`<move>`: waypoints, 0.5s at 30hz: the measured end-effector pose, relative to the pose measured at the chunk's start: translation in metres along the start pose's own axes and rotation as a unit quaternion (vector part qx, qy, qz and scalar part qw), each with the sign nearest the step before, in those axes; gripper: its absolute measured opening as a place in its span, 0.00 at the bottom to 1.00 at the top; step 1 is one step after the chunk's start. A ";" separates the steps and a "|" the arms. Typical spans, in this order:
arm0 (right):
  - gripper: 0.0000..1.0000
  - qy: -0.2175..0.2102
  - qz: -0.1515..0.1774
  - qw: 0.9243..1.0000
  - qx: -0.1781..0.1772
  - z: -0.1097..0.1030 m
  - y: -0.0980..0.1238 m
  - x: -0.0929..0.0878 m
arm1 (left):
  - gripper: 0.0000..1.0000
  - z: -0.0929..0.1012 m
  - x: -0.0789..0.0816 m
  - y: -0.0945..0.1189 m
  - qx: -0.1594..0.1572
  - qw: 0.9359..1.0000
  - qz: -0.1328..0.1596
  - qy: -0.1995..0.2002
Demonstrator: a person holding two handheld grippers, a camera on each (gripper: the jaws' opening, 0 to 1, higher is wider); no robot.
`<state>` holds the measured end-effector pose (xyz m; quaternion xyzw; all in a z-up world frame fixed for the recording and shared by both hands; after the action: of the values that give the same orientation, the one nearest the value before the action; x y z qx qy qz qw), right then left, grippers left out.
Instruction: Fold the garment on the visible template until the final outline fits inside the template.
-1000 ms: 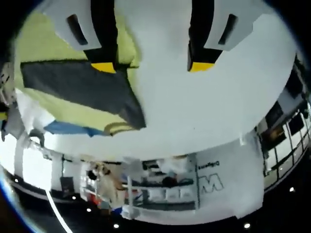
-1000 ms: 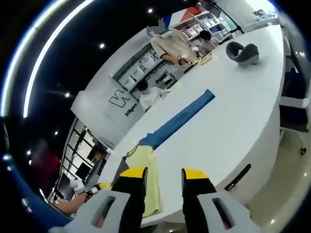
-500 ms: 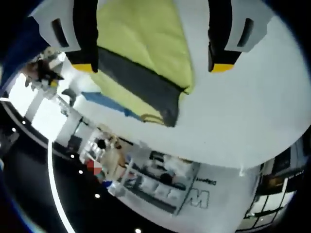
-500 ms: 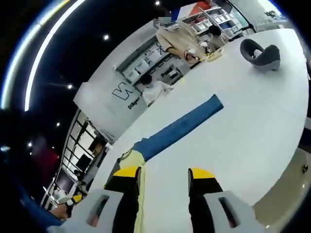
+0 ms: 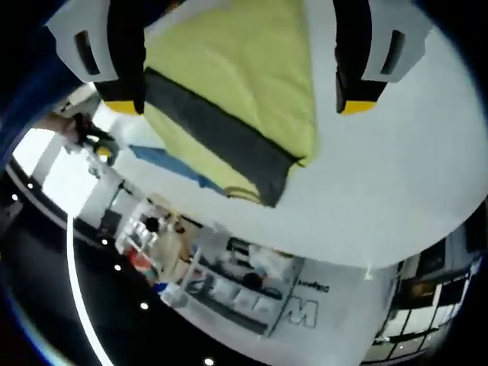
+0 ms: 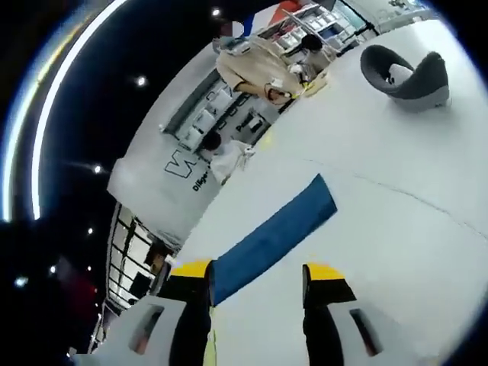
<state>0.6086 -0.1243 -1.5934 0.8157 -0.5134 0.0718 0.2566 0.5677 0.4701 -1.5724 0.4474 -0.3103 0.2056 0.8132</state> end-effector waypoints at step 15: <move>0.51 -0.145 -0.018 0.989 0.014 0.023 -0.028 0.020 | 0.99 0.027 -0.020 0.003 0.046 0.999 0.008 0.021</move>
<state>0.6392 -0.1415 -1.6151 0.8300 -0.5294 -0.0446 0.1696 0.5425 0.4472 -1.5736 0.4771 -0.2871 0.2354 0.7966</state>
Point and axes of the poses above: the point that each gripper's makers call its tool centre point, and the gripper's own axes: y roughly backward along the fingers, z roughly to its right, x roughly out of its top, the point moved 7 cm from there along y, roughly backward along the fingers, and after that the axes turned 13 degrees about -z, right-handed, at the moved point
